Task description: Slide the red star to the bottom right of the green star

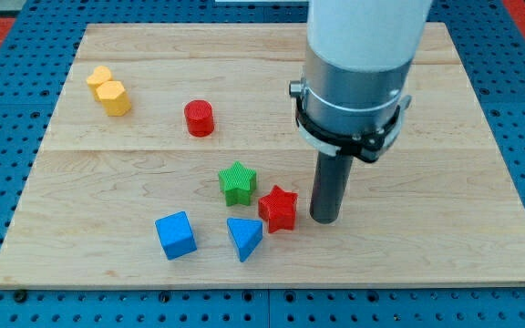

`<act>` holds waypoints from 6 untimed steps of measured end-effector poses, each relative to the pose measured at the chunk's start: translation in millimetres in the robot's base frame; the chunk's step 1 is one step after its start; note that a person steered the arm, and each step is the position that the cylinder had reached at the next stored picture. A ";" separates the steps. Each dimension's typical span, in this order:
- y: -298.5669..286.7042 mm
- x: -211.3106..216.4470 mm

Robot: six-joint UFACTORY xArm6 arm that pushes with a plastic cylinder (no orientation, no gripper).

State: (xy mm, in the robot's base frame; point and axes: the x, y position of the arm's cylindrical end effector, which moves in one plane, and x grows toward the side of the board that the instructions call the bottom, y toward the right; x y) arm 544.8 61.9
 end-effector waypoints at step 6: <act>-211.3 -32.3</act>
